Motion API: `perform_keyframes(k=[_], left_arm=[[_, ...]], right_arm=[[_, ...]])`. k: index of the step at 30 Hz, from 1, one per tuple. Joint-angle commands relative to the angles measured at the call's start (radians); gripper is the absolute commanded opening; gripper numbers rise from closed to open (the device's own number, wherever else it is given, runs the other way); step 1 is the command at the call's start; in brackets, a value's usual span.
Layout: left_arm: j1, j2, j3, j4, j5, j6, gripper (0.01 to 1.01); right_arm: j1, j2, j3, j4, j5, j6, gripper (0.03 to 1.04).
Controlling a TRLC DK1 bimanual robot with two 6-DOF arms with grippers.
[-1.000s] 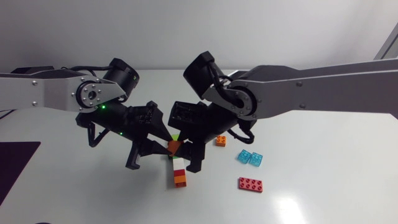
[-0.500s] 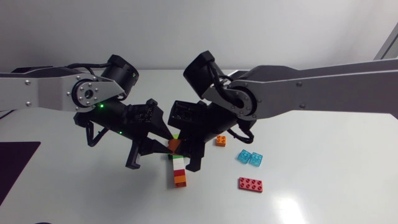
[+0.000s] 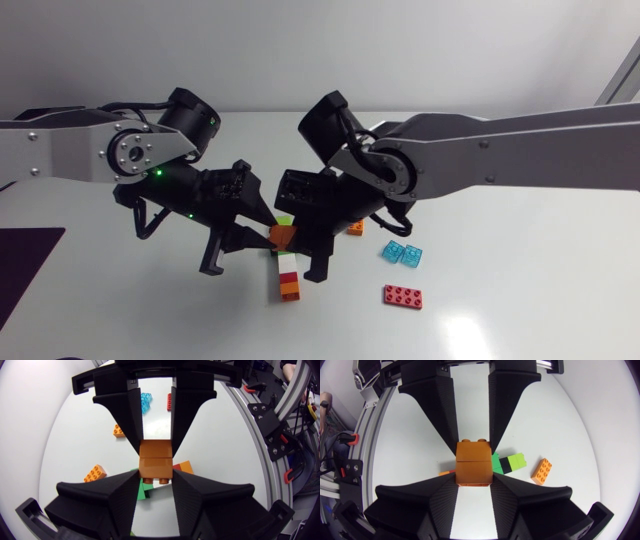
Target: Separate the duplo bricks
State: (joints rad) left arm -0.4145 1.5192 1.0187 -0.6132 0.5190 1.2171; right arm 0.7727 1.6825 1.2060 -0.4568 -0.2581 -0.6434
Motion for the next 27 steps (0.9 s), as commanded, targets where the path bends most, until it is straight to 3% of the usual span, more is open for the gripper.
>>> perform_keyframes(k=[1, 13, 19, 27], left_arm=[[-0.004, -0.027, -0.019, 0.009, -0.005, 0.004, 0.275], [-0.004, -0.033, 0.014, 0.001, -0.017, 0.012, 0.275], [-0.067, 0.045, 0.066, 0.004, -0.151, 0.067, 0.275], [-0.225, 0.171, 0.123, 0.089, -0.421, 0.159, 0.275]], right_arm=[[-0.003, -0.021, -0.039, -0.010, -0.003, 0.011, 0.19], [-0.076, -0.115, -0.125, -0.013, -0.018, -0.050, 0.19], [-0.144, -0.210, -0.210, -0.005, -0.038, -0.059, 0.19], [-0.248, -0.371, -0.342, -0.003, -0.086, -0.070, 0.19]])
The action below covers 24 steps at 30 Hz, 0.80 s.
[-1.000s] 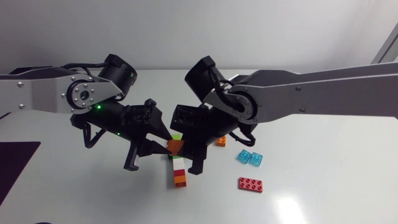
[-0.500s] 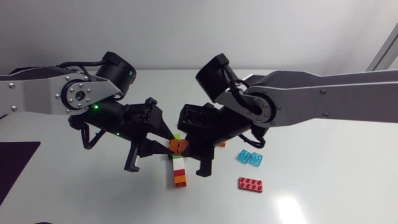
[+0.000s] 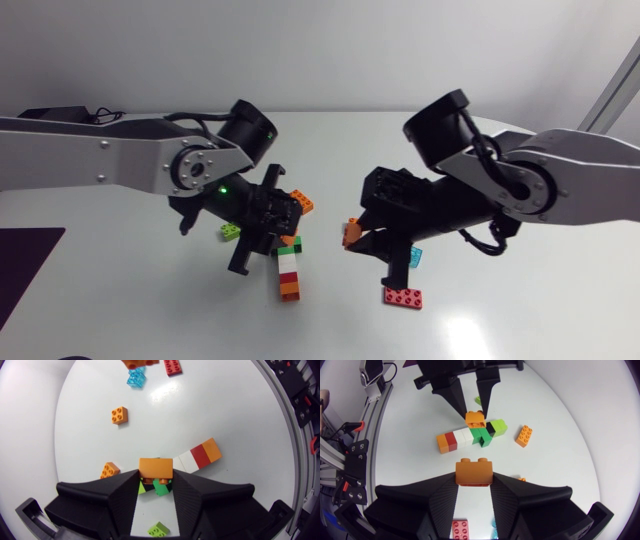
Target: Separate the duplo bricks
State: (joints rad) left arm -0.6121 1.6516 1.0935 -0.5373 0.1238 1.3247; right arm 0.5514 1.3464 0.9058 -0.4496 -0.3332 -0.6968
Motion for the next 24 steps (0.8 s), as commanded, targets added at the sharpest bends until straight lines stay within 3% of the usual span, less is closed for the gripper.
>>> perform_keyframes(k=[1, 7, 13, 24], left_arm=[[-0.049, 0.057, 0.066, 0.017, -0.047, 0.059, 0.275], [-0.137, 0.134, 0.151, 0.073, -0.144, 0.122, 0.277], [-0.193, 0.221, 0.201, 0.094, -0.214, 0.200, 0.277], [-0.232, 0.303, 0.190, 0.097, -0.366, 0.404, 0.277]], right_arm=[[-0.053, -0.062, -0.065, -0.011, -0.024, -0.020, 0.19], [-0.179, -0.187, -0.168, -0.021, -0.095, -0.050, 0.19], [-0.361, -0.309, -0.212, -0.109, -0.224, -0.119, 0.19], [-0.386, -0.455, -0.308, -0.153, -0.267, -0.125, 0.19]])
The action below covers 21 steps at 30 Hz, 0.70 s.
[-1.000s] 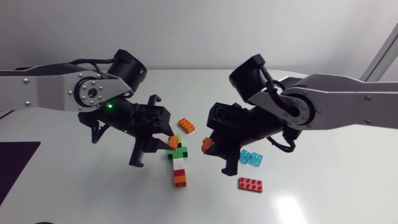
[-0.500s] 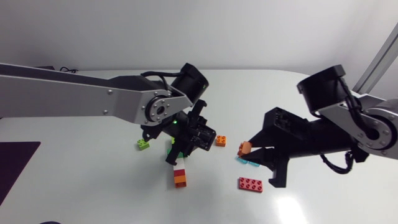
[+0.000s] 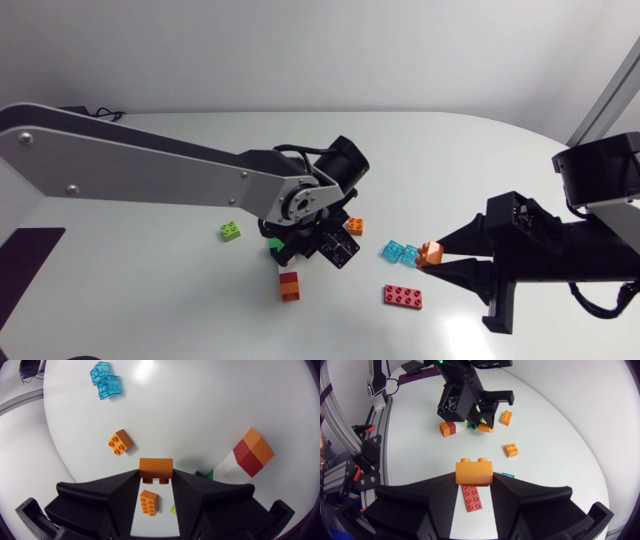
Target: Separate the duplo bricks
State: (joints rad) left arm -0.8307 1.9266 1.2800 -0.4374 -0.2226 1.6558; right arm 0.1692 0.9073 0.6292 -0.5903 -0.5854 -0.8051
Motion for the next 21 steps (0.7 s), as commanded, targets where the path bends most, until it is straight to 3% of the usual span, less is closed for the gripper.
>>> perform_keyframes(k=[1, 21], left_arm=[[-0.018, 0.031, 0.009, -0.003, -0.026, 0.085, 0.277], [-0.116, 0.216, 0.159, 0.025, -0.254, 0.295, 0.277]], right_arm=[[-0.004, -0.021, -0.037, -0.013, -0.016, -0.014, 0.19], [-0.010, -0.110, -0.092, -0.039, -0.053, -0.025, 0.19]])
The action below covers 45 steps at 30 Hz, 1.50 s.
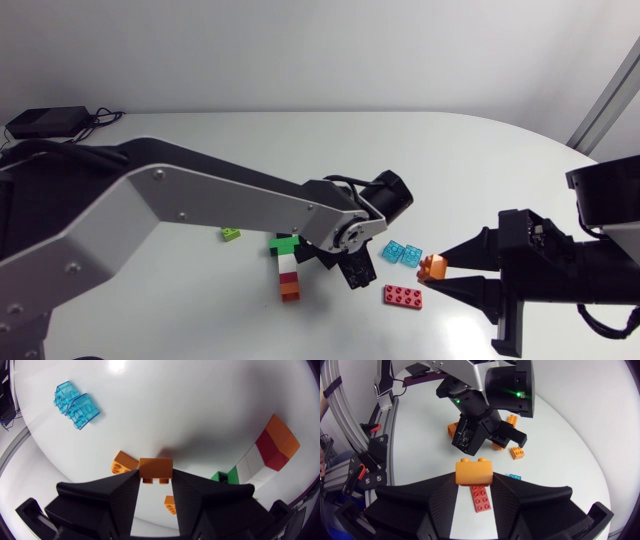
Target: Separate the duplo bricks
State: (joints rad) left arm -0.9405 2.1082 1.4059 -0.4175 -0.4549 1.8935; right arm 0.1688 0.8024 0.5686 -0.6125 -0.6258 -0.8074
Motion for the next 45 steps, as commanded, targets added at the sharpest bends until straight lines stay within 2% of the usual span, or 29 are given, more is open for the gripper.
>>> perform_keyframes(k=[1, 8, 10, 12, 13, 14, 18, 24, 29, 33, 35, 45], left_arm=[[-0.006, 0.041, 0.036, 0.006, -0.030, 0.064, 0.277], [-0.004, 0.049, 0.030, -0.007, -0.047, 0.078, 0.284], [-0.004, 0.047, 0.027, -0.014, -0.047, 0.078, 0.375], [-0.004, 0.047, 0.024, -0.015, -0.047, 0.075, 0.569], [-0.006, 0.045, 0.021, -0.017, -0.047, 0.072, 0.725], [-0.006, 0.045, 0.021, -0.017, -0.047, 0.069, 0.770], [-0.012, 0.042, 0.022, -0.041, -0.047, 0.035, 0.880], [-0.004, 0.027, 0.061, -0.095, 0.012, -0.066, 0.949], [0.049, 0.001, 0.192, -0.198, 0.185, -0.257, 0.951], [0.114, -0.014, 0.314, -0.343, 0.407, -0.462, 0.962], [0.144, -0.040, 0.327, -0.403, 0.533, -0.533, 0.962], [0.226, -0.113, 0.373, -0.535, 0.981, -0.745, 0.962]], right_arm=[[-0.011, -0.005, -0.033, -0.016, -0.014, -0.024, 0.19], [-0.018, -0.002, -0.030, -0.015, -0.026, -0.035, 0.19], [-0.017, -0.002, -0.027, -0.015, -0.026, -0.035, 0.19], [-0.017, 0.000, -0.026, -0.015, -0.026, -0.035, 0.19], [-0.017, 0.000, -0.026, -0.015, -0.026, -0.035, 0.19], [-0.017, 0.000, -0.026, -0.015, -0.026, -0.035, 0.19], [-0.017, -0.002, -0.030, -0.015, -0.029, -0.035, 0.19], [-0.035, 0.015, -0.039, 0.002, -0.049, -0.038, 0.19], [-0.045, 0.077, -0.046, 0.040, -0.095, -0.045, 0.19], [-0.046, 0.113, -0.018, 0.069, -0.112, -0.032, 0.19], [-0.046, 0.129, 0.005, 0.079, -0.121, -0.015, 0.19], [-0.038, 0.265, 0.089, 0.134, -0.169, 0.033, 0.19]])
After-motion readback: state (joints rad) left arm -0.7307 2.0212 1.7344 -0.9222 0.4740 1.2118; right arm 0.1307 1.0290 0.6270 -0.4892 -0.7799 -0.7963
